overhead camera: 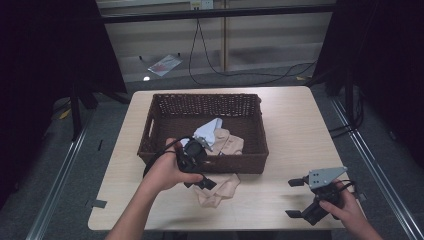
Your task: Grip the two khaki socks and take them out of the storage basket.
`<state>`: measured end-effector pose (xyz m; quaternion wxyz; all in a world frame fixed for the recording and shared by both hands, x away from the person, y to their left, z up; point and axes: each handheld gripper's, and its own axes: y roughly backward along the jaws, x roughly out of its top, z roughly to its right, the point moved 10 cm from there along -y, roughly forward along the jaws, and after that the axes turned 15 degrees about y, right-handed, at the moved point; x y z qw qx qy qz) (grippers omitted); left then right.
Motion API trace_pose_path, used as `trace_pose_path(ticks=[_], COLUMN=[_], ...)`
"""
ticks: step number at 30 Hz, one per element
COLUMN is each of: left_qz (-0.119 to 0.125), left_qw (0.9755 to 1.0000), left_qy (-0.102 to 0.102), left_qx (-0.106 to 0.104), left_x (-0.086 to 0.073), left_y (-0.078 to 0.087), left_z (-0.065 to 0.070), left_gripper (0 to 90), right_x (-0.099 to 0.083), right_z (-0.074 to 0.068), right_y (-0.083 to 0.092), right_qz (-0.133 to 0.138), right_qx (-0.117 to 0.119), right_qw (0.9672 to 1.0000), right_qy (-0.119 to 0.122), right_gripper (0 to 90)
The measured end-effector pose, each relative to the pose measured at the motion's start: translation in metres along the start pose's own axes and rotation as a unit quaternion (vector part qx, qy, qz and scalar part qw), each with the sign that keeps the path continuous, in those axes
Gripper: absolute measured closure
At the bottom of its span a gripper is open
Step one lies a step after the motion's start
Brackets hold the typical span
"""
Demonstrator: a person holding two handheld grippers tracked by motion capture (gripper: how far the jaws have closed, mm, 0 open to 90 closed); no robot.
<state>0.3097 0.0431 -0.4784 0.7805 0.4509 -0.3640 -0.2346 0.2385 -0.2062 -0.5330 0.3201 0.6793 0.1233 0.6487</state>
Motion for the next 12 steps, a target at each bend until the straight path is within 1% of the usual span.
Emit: trace_pose_path(ticks=[1,2,3,4,5,7,8,9,10,11,12], left_qz=[-0.005,0.001,-0.002,0.003,0.000,0.008,0.005,0.009,0.006,0.001,0.004], left_qw=[1.0000,1.0000,1.0000,1.0000,1.0000,0.9999,0.9998,0.9998,0.9998,0.9997,0.9993], left_qy=[-0.003,-0.002,-0.006,-0.002,-0.006,-0.007,-0.017,-0.019,-0.020,-0.026,-0.037], left_qx=[-0.001,-0.001,-0.001,-0.001,-0.001,-0.004,-0.005,-0.007,-0.007,-0.003,0.002], left_x=[-0.002,-0.004,-0.006,-0.008,-0.009,-0.011,-0.013,-0.014,-0.015,-0.017,-0.016], left_y=[-0.002,-0.005,-0.009,-0.012,-0.014,-0.021,-0.024,-0.027,-0.031,-0.035,-0.038], left_z=[0.000,0.000,-0.001,-0.001,-0.003,-0.003,-0.003,-0.002,-0.002,-0.002,-0.003], left_gripper=[11.7,11.7,11.6,11.5,11.5,11.3,11.0,11.0,11.0,11.0,11.1], right_x=[0.000,0.000,0.000,0.000,0.000,0.000,0.000,0.000,0.000,0.000,0.000], right_z=[0.000,0.000,0.000,0.000,0.000,0.000,0.000,0.000,-0.001,-0.001,0.000], right_y=[0.000,0.000,0.000,0.000,0.000,0.000,0.000,0.000,-0.001,-0.001,-0.001], right_qz=[0.000,0.000,0.000,0.000,0.001,0.001,0.001,0.000,0.002,0.001,0.000], right_qx=[0.000,0.000,0.000,0.000,0.001,0.002,0.001,0.000,0.003,0.003,0.002], right_qw=[1.0000,1.0000,1.0000,1.0000,1.0000,1.0000,1.0000,1.0000,1.0000,1.0000,1.0000], right_qy=[0.001,0.000,0.000,0.000,0.000,0.000,0.000,0.000,0.000,0.001,0.003], right_gripper=[1.4,1.4,1.5,1.4,1.4,1.4,1.5,1.4,1.4,1.4,1.5])
